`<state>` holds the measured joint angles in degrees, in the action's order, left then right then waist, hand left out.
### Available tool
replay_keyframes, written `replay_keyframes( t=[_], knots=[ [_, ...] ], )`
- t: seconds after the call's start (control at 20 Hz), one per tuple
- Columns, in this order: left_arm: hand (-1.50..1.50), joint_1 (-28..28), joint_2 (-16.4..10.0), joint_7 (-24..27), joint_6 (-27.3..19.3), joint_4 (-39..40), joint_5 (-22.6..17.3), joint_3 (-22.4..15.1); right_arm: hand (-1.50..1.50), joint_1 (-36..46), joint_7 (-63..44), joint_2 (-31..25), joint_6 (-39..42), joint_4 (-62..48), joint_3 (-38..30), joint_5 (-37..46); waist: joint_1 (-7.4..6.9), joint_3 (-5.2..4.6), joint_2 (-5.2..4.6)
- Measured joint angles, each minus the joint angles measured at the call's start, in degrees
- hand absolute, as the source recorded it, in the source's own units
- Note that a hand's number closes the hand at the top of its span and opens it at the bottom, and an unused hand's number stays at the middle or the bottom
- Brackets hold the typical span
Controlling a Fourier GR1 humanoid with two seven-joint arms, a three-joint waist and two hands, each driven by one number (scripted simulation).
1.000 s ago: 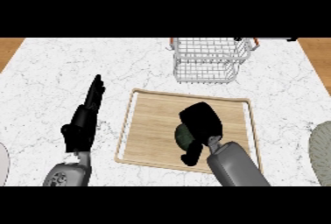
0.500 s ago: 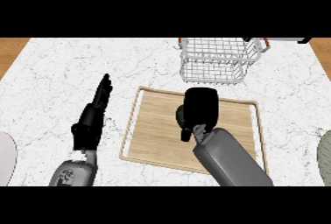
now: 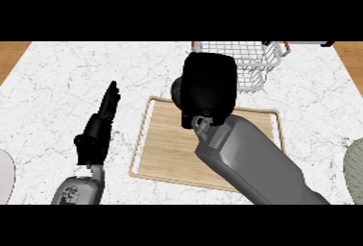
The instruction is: Pick the squash from the tray and place it in the tiered basket
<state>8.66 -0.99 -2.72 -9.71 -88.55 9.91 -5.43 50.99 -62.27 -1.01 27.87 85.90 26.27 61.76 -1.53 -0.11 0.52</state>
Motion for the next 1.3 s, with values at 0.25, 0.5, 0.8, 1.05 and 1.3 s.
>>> replay_keyframes(
  t=[0.25,0.5,0.8,1.05,1.3],
  knots=[
    [0.0,-1.0,0.0,0.9,-0.7,0.6,0.3,-0.2,1.5,8.8,-1.0,-0.1,3.1,0.9,-5.2,-2.5,0.58,-0.03,0.13],
    [0.0,-0.2,-0.1,-0.1,-0.6,0.0,0.1,0.2,1.5,15.7,-2.0,0.0,3.8,-1.1,-12.0,-5.0,0.55,0.0,-0.05],
    [0.0,1.4,-0.4,-0.2,-0.2,0.8,-0.1,0.8,1.5,21.6,-1.8,0.2,1.1,-8.0,-17.3,-5.8,0.42,0.02,-0.43],
    [0.0,1.0,-0.7,-0.2,0.0,0.0,-0.1,0.9,1.5,24.3,0.6,-0.1,-1.0,-15.1,-21.1,-2.3,0.5,0.04,-0.58],
    [0.0,1.2,-0.3,0.2,-0.3,0.6,0.1,0.7,1.5,25.5,3.5,-1.9,-3.5,-22.3,-23.2,1.5,0.6,0.06,-0.7]
  ],
)
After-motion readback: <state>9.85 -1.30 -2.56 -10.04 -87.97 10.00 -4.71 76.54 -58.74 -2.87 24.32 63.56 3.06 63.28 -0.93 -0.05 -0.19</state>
